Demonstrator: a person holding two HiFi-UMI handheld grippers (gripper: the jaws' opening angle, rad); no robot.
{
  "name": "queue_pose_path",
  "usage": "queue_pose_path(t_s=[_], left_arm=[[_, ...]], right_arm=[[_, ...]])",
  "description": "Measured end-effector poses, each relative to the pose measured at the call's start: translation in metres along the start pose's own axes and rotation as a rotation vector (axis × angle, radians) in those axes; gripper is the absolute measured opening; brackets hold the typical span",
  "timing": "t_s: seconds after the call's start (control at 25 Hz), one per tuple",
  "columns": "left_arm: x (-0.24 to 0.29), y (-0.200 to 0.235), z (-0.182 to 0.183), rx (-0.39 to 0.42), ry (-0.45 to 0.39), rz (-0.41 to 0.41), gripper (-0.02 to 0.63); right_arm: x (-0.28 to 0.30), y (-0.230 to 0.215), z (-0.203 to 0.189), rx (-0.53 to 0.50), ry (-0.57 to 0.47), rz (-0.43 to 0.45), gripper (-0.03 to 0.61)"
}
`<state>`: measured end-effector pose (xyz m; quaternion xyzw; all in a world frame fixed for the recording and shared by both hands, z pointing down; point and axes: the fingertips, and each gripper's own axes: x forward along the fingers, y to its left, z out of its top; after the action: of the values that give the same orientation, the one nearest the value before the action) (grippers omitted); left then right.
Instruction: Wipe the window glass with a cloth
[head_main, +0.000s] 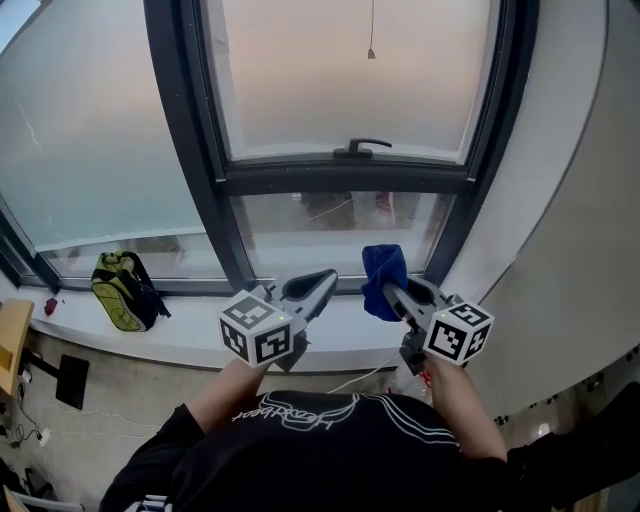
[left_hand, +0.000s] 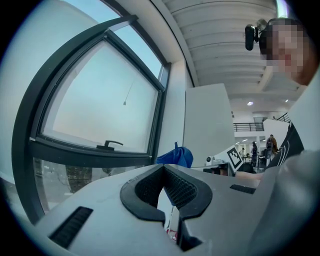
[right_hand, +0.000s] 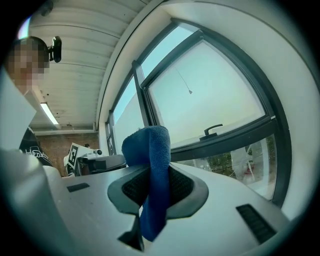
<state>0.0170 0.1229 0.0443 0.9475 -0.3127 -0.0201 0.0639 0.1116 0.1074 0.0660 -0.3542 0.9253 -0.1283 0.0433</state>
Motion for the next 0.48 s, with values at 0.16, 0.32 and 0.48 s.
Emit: queue_pose_path(t_s=[0.16, 0.32, 0.48], left_arm=[[-0.0016, 0.0018, 0.0025, -0.001, -0.008, 0.005, 0.006], [-0.0026, 0.0059, 0.0036, -0.002, -0.017, 0.004, 0.006], [-0.0008, 0.0066, -0.0013, -0.009, -0.017, -0.002, 0.005]], right_arm=[[0.0004, 0.0013, 0.0025, -0.002, -0.004, 0.000, 0.063], [0.0021, 0.0001, 0.0030, -0.001, -0.007, -0.004, 0.063], [0.0024, -0.0026, 0.0009, -0.016, -0.005, -0.015, 0.063]])
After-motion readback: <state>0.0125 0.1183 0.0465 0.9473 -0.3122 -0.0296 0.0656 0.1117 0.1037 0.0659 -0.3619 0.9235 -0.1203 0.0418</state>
